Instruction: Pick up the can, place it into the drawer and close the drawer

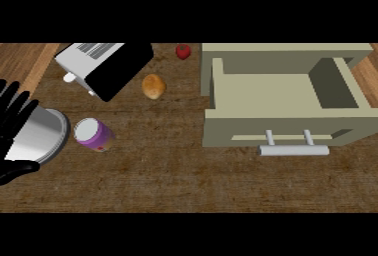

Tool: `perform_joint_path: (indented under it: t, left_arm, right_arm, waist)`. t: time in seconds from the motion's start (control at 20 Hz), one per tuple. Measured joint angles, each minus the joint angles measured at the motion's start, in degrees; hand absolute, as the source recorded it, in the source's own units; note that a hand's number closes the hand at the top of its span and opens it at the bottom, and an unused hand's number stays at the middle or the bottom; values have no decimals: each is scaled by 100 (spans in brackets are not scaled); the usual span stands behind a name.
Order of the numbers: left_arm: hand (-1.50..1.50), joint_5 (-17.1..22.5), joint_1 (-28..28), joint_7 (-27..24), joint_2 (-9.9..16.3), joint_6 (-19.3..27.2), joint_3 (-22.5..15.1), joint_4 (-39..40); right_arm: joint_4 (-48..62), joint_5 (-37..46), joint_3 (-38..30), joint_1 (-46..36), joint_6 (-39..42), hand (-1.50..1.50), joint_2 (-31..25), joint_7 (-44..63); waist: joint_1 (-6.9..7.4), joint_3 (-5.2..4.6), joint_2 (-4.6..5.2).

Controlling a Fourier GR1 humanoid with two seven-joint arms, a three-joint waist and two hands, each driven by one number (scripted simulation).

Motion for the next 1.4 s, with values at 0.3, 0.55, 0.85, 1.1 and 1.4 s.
perform_joint_path:
  t: [0.3, 0.55, 0.85, 1.1, 1.4]
  left_arm:
    - [-150, -465, -252, -566, -130, -35, -211, 872]
    - [-150, -873, -326, -1315, -246, -153, -339, 1670]
    - [-150, -1117, -380, -1896, -277, -148, -336, 2394]
    - [-150, -1374, -462, -2612, -276, -144, -297, 3210]
    - [-150, -1510, -743, -3333, -49, -204, -104, 4369]
  right_arm:
    - [57, -52, -198, 32, 248, -150, 110, -8]
    - [-54, -240, -418, 132, 458, -150, 159, 104]
    - [-51, -98, -480, 25, 580, -150, 352, 131]
    - [41, -200, -694, 22, 784, -150, 334, 123]
    - [-18, -380, -885, -69, 838, -150, 278, 382]
  waist:
    - [-8, 0, 4]
    - [-14, -2, 4]
    - [1, -2, 4]
    - [-7, -3, 5]
    - [-13, -3, 8]
